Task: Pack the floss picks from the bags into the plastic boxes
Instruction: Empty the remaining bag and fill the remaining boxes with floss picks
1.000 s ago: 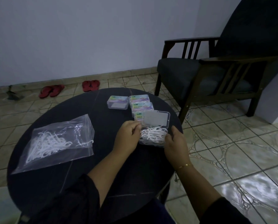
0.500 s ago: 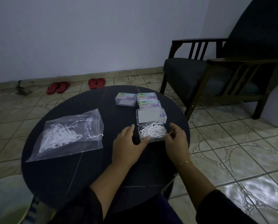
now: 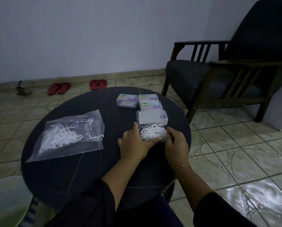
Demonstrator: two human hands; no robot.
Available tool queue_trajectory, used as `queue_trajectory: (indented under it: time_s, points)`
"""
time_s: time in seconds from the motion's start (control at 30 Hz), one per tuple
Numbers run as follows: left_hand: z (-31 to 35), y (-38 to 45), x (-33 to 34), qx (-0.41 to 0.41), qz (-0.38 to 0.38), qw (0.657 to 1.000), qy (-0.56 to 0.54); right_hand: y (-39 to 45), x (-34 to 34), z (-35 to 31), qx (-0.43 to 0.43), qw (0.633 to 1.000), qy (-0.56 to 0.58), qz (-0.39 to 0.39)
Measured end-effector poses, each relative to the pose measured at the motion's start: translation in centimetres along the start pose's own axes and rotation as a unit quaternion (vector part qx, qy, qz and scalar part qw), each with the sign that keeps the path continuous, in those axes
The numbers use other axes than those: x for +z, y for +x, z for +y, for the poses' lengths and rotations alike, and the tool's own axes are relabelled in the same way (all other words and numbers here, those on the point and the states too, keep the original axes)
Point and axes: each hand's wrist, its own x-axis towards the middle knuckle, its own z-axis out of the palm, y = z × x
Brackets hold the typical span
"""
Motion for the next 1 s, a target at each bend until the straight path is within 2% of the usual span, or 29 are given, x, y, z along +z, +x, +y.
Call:
queue_trajectory:
  time_s: [0.3, 0.53, 0.67, 0.77, 0.87, 1.0]
  points:
    - [-0.8, 0.8, -0.4, 0.009, -0.005, 1.000, -0.023, -0.2, -0.2, 0.1, 0.002, 0.999, 0.028, -0.028]
    - [-1.0, 1.0, -0.8, 0.003, -0.025, 0.997, -0.073, -0.4, -0.1, 0.1, -0.014, 0.999, 0.033, -0.018]
    - [-1.1, 1.0, -0.9, 0.004, -0.031, 0.997, -0.068, -0.3, -0.3, -0.2, -0.002, 0.998, 0.049, -0.027]
    - [-1.1, 1.1, -0.8, 0.002, -0.039, 0.998, -0.051, 0.2, -0.7, -0.5, 0.047, 0.992, 0.110, -0.027]
    - [-1.2, 0.9, -0.7, 0.015, -0.030, 0.999, -0.043, 1.0, -1.0, -1.2, 0.087, 0.968, 0.208, -0.109]
    - [-1.5, 0.4, -0.7, 0.034, 0.011, 0.996, -0.080, 1.8, -1.7, -2.0, 0.058, 0.949, 0.249, -0.182]
